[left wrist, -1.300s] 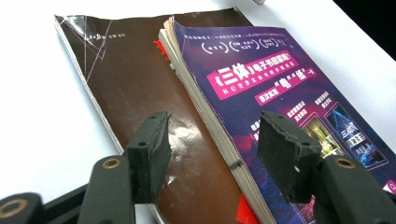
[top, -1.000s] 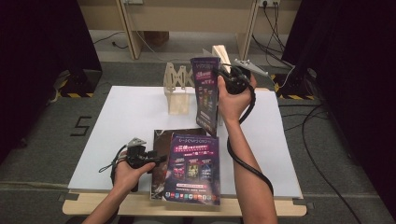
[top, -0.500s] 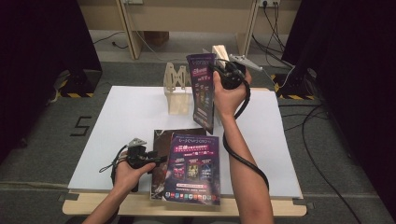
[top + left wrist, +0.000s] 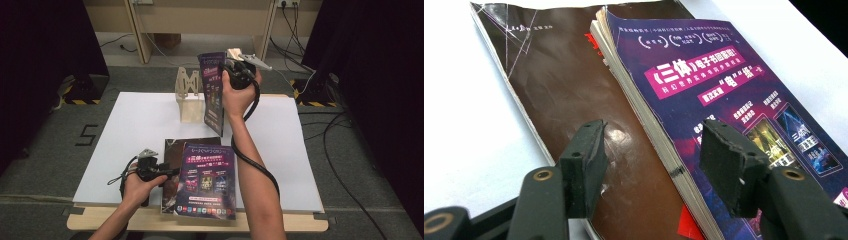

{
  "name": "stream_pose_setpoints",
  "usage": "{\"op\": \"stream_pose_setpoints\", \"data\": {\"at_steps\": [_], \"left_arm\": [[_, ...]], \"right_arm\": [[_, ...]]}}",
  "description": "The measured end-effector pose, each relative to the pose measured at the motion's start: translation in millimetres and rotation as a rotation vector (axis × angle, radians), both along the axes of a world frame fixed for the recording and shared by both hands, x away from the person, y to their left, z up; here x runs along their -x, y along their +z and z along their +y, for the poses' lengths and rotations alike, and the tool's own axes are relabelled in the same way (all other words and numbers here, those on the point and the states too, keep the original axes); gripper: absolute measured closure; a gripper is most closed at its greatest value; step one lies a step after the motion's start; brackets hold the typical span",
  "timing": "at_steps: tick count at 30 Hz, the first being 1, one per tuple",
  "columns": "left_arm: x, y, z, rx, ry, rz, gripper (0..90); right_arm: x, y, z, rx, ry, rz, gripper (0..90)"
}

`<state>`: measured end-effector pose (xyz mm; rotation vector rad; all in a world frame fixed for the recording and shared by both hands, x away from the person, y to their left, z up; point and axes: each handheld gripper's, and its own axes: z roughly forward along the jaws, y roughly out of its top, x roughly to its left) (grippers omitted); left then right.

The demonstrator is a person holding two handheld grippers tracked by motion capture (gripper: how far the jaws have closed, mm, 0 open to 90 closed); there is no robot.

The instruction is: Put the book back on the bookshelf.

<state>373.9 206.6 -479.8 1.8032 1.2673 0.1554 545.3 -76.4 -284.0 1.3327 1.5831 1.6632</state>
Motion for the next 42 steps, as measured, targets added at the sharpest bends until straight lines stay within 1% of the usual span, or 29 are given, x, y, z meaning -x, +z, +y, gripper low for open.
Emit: {"op": "stream_pose_setpoints", "data": {"at_steps": [3, 4, 6, 7, 8, 9, 10, 11, 12, 13, 14, 15, 16, 18, 19, 20, 21, 22, 25, 26, 27, 29, 30, 33, 35, 36, 37, 41, 42], "left_arm": [[-0.1, -0.3, 0.6, 0.001, -0.003, 0.002, 43.0], [-0.2, -1.1, 0.8, 0.001, 0.000, 0.002, 43.1], [-0.4, -1.5, 1.1, 0.000, 0.000, 0.001, 43.0], [-0.4, -1.4, 1.6, -0.004, 0.001, 0.002, 43.0], [-0.6, -1.8, 1.9, 0.000, 0.002, 0.001, 43.0], [-0.6, -1.8, 2.4, 0.001, 0.003, 0.003, 43.0], [-0.7, -1.6, 3.4, 0.000, 0.001, 0.003, 43.0], [-0.8, -1.9, 3.4, 0.001, 0.004, 0.001, 43.0], [-1.0, -2.5, 3.9, 0.002, 0.006, 0.005, 43.0], [-1.0, -2.8, 4.1, 0.001, 0.007, 0.006, 43.0], [-1.1, -3.1, 4.2, -0.002, 0.006, 0.006, 43.1], [-1.1, -3.1, 4.2, -0.002, 0.006, 0.006, 43.0], [-1.0, -3.1, 4.0, -0.001, 0.006, 0.007, 43.0], [-0.6, -2.7, 3.3, -0.003, 0.008, 0.007, 43.0], [-0.5, -2.8, 3.0, 0.000, 0.007, 0.006, 43.0], [-0.5, -2.7, 2.8, 0.004, 0.006, 0.008, 43.0], [-0.4, -2.4, 2.8, 0.002, 0.005, 0.011, 43.0], [-0.3, -2.2, 2.6, 0.001, 0.003, 0.010, 43.0], [0.1, -1.8, 2.0, 0.000, 0.005, 0.008, 43.0], [0.3, -1.2, 2.0, 0.000, 0.002, 0.009, 43.0], [0.3, -1.2, 2.0, 0.000, 0.002, 0.009, 43.0], [0.2, -1.1, 1.6, -0.002, 0.004, 0.008, 43.0], [0.3, -1.2, 1.3, 0.001, 0.003, 0.009, 43.0], [0.3, -1.3, 1.2, 0.001, 0.002, 0.010, 42.9], [0.2, -1.2, 1.3, 0.001, 0.001, 0.010, 42.9], [0.1, -1.2, 1.4, 0.000, 0.001, 0.009, 42.9], [0.0, -1.1, 1.5, -0.001, 0.001, 0.009, 42.9], [-0.2, -1.6, 1.2, 0.003, 0.000, 0.008, 42.9], [-0.1, -1.7, 1.0, 0.002, -0.001, 0.009, 42.8]], "right_arm": [[-3.7, -0.6, 2.1, 0.011, -0.014, -0.009, 84.5], [-7.2, -3.2, 4.2, 0.026, -0.026, -0.024, 84.4], [-8.5, -5.5, 5.6, 0.035, -0.030, -0.023, 84.3], [-9.5, -8.6, 6.4, 0.049, -0.037, -0.023, 84.2], [-8.8, -15.8, 7.9, 0.083, -0.051, -0.018, 83.7], [-8.8, -15.8, 7.9, 0.083, -0.051, -0.018, 83.7], [-3.3, -21.3, 7.9, 0.116, -0.071, -0.040, 83.1], [-3.3, -21.3, 7.9, 0.116, -0.071, -0.040, 83.1], [2.9, -22.0, 6.2, 0.140, -0.076, -0.056, 82.8], [7.1, -21.8, 4.8, 0.143, -0.079, -0.055, 82.8], [11.1, -21.8, 2.8, 0.164, -0.082, -0.058, 82.8], [11.1, -21.8, 2.8, 0.164, -0.082, -0.058, 82.8], [20.6, -23.3, -1.0, 0.189, -0.084, -0.058, 82.3], [24.8, -24.3, -2.6, 0.195, -0.081, -0.060, 82.0], [29.5, -25.1, -3.6, 0.203, -0.074, -0.048, 81.8], [38.3, -27.9, -5.0, 0.228, -0.064, -0.039, 81.6], [38.3, -27.9, -5.0, 0.228, -0.064, -0.039, 81.6], [46.0, -30.8, -6.1, 0.247, -0.052, -0.027, 81.2], [51.1, -33.1, -8.2, 0.255, -0.045, -0.014, 80.6], [55.4, -35.0, -10.5, 0.273, -0.051, 0.000, 79.8], [55.4, -35.0, -10.5, 0.273, -0.051, 0.000, 79.8], [56.9, -35.2, -14.1, 0.262, -0.036, 0.023, 79.3], [57.1, -33.5, -16.9, 0.277, -0.032, 0.038, 78.8], [55.4, -31.6, -19.3, 0.278, -0.032, 0.057, 78.4], [52.5, -29.4, -21.0, 0.276, -0.022, 0.072, 77.5], [49.2, -27.0, -22.3, 0.272, -0.005, 0.093, 76.4], [49.2, -27.0, -22.3, 0.272, -0.005, 0.093, 76.4], [43.6, -24.0, -21.1, 0.292, 0.000, 0.121, 74.1], [41.1, -23.3, -19.6, 0.299, 0.006, 0.138, 73.7]]}}
